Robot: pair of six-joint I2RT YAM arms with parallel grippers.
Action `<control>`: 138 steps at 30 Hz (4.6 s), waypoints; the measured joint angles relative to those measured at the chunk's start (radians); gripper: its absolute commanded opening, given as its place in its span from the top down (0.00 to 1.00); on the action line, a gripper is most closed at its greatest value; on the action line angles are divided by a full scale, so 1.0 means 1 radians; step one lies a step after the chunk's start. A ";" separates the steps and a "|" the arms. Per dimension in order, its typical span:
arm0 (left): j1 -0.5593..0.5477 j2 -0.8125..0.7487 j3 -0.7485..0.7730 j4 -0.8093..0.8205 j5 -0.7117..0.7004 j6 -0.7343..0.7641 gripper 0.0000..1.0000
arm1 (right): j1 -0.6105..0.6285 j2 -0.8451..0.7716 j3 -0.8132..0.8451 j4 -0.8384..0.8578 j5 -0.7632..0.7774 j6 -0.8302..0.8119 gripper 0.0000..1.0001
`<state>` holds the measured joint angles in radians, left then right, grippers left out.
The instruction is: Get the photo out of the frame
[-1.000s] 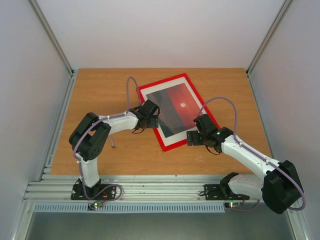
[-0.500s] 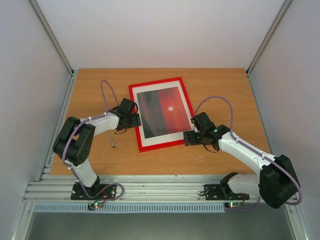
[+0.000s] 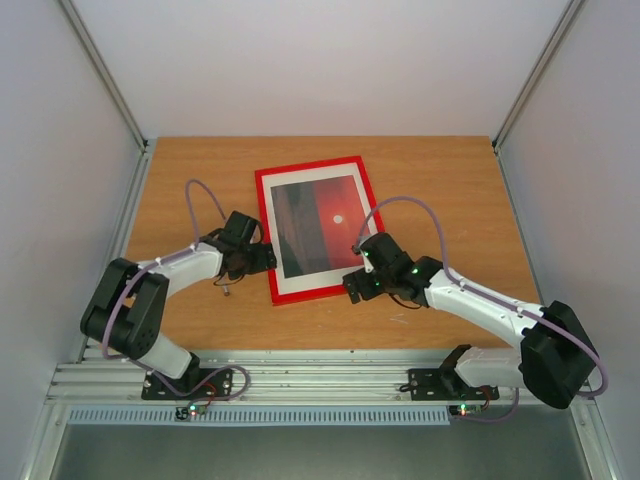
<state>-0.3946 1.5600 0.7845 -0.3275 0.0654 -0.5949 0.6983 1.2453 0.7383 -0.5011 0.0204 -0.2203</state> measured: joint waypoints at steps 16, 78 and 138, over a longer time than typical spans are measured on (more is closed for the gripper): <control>-0.149 -0.082 -0.087 -0.001 0.000 -0.050 0.40 | 0.214 0.050 -0.006 0.165 0.119 -0.115 0.04; -0.135 -0.163 -0.021 -0.159 -0.007 -0.022 0.79 | 0.559 0.435 -0.033 0.595 0.686 -0.598 0.60; 0.115 -0.270 -0.335 0.602 0.626 -0.472 0.92 | 0.564 0.426 -0.119 0.934 0.828 -0.700 0.59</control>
<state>-0.2794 1.2900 0.4500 0.2741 0.6914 -1.0664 1.2625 1.6718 0.6197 0.4332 0.8482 -0.9199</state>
